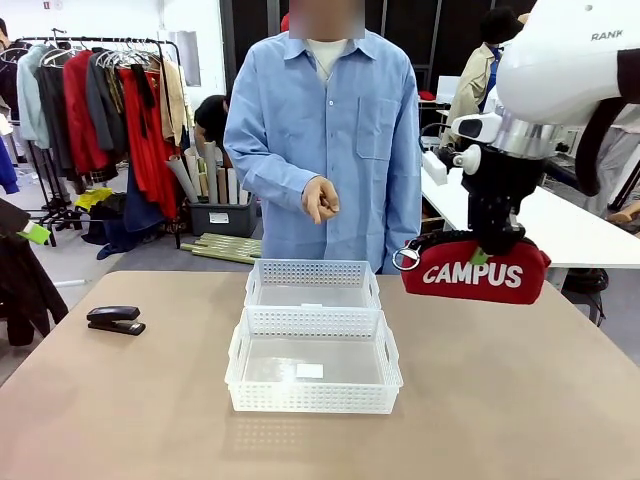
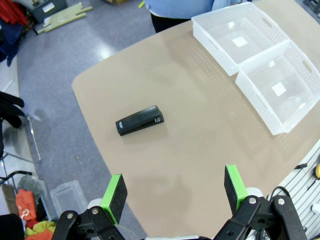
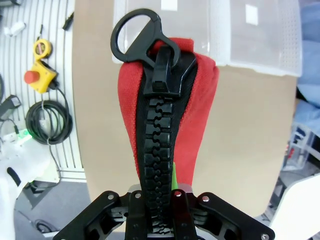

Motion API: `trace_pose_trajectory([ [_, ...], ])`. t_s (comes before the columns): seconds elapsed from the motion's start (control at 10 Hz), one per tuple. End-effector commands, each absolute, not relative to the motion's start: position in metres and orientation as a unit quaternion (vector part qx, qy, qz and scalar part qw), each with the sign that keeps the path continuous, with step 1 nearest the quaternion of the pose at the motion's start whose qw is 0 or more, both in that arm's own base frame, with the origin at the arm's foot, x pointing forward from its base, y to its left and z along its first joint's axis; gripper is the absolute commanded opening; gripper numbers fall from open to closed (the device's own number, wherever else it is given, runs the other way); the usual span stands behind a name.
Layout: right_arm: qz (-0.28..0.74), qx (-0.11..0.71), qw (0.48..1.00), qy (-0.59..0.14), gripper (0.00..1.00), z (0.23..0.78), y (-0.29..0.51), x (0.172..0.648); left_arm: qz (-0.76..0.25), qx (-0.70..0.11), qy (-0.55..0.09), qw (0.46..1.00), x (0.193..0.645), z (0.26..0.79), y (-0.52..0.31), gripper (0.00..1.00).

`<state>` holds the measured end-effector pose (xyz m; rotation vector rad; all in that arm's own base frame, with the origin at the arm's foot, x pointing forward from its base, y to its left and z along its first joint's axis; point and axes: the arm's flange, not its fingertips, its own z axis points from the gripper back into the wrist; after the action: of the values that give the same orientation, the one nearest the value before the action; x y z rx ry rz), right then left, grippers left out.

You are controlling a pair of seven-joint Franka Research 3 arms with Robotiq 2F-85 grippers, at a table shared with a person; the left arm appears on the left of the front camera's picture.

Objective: Distribute items into two baskets.
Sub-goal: Move the picked Pencil pouch towards the Organizing basket indicated by the person, stopping as directed.

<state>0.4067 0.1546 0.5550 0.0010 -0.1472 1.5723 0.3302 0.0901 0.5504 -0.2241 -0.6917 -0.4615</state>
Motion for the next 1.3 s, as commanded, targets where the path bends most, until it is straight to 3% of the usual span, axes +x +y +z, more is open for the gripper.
trace_pose_trajectory([
  [0.0, 0.705, 0.004, 0.705, -0.081, 0.0, 0.553, 0.168, 0.416, -0.224, -0.107, -0.334, 0.909, 0.33, 0.55, 0.091, 1.0],
  [1.0, 0.725, 0.044, 0.683, -0.077, 0.0, 0.519, 0.258, 0.416, -0.224, -0.107, -0.334, 0.909, 0.33, 0.55, 0.091, 1.0],
  [1.2, 0.751, 0.014, 0.659, -0.04, 0.0, 0.523, 0.214, 0.395, -0.224, -0.107, -0.334, 0.909, 0.33, 0.55, 0.091, 1.0],
])
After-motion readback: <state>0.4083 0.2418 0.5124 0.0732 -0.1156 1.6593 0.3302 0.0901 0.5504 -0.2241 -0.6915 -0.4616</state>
